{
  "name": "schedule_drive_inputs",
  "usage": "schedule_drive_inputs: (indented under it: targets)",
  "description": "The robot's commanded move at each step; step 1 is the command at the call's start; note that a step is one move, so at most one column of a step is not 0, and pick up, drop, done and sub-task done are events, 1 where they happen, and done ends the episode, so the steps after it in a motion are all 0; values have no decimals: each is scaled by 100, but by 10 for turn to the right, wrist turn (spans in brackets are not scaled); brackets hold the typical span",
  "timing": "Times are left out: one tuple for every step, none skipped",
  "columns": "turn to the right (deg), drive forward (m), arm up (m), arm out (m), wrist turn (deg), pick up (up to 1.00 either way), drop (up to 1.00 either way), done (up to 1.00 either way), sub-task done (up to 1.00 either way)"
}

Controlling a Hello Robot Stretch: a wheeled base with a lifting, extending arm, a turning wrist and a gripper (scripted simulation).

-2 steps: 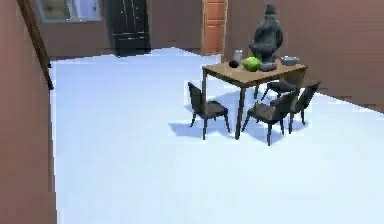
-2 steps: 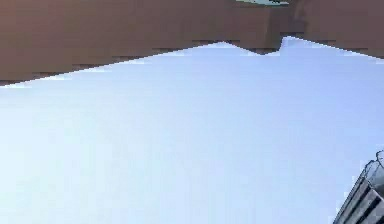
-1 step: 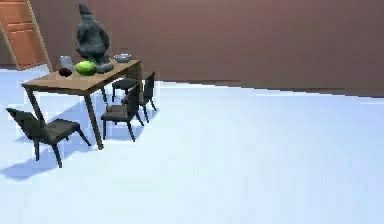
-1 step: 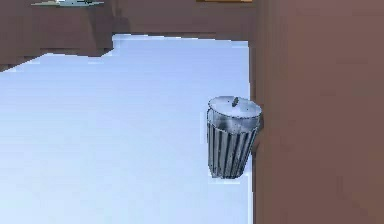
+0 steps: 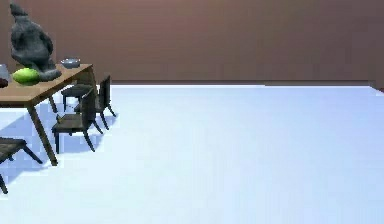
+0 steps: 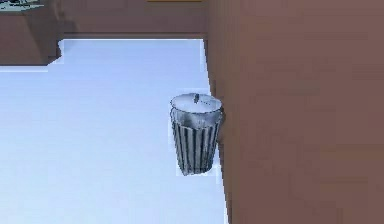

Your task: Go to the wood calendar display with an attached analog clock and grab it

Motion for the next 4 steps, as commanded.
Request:
schedule_drive_inputs:
  targets:
    - [0, 10, 0, 0, 0, 0, 0, 0, 0]
    - [-450, 0, 0, 0, 0, 0, 0, 0, 0]
    - [-420, 0, 0, 0, 0, 0, 0, 0, 0]
    - [0, 100, 0, 0, 0, 0, 0, 0, 0]
